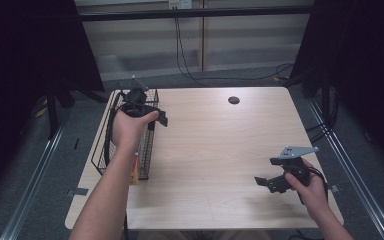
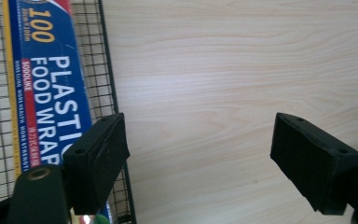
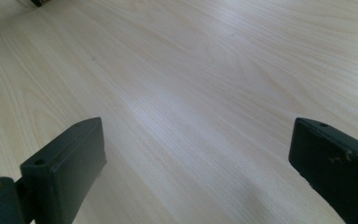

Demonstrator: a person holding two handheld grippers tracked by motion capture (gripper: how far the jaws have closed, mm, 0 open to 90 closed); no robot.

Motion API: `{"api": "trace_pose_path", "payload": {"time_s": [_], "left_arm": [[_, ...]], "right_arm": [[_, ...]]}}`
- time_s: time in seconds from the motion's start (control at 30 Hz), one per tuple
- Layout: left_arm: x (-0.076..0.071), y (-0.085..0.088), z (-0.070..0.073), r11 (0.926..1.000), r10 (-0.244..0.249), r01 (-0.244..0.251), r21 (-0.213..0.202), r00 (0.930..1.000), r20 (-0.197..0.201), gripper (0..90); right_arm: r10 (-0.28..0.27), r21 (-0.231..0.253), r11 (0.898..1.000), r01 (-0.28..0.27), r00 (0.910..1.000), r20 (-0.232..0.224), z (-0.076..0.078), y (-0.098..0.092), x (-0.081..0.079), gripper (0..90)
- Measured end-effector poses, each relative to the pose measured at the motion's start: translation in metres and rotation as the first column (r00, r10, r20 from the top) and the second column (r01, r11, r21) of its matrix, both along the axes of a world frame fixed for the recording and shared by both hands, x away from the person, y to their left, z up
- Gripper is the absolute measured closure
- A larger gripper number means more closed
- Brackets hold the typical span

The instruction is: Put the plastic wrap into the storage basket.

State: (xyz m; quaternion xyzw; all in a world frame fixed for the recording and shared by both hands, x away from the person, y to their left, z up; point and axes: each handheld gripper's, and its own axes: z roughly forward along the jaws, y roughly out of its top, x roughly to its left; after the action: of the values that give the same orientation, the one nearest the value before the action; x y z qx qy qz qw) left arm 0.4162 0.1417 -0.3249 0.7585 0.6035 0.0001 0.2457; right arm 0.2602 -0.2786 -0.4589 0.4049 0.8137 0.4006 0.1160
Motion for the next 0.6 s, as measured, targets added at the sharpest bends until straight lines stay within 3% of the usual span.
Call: {"api": "trace_pose_path", "payload": {"time_s": [0.3,0.47,0.6], "left_arm": [[-0.011,-0.022,-0.002,0.9969,-0.076,0.077,-0.019,0.9968,0.026,17.3],[-0.015,-0.029,-0.007,0.9934,-0.098,0.100,-0.058,0.9948,0.026,17.1],[-0.021,-0.039,-0.012,0.9898,-0.126,0.128,-0.063,0.9914,0.038,16.4]], "right_arm": [[0.004,0.000,1.000,-0.004,1.0000,-0.002,0.000,0.000,0.000,3.6],[0.003,-0.002,1.000,-0.003,1.0000,-0.005,0.000,0.000,0.000,3.6],[0.002,-0.006,1.000,-0.002,1.0000,-0.005,-0.002,0.000,0.002,3.6]]}}
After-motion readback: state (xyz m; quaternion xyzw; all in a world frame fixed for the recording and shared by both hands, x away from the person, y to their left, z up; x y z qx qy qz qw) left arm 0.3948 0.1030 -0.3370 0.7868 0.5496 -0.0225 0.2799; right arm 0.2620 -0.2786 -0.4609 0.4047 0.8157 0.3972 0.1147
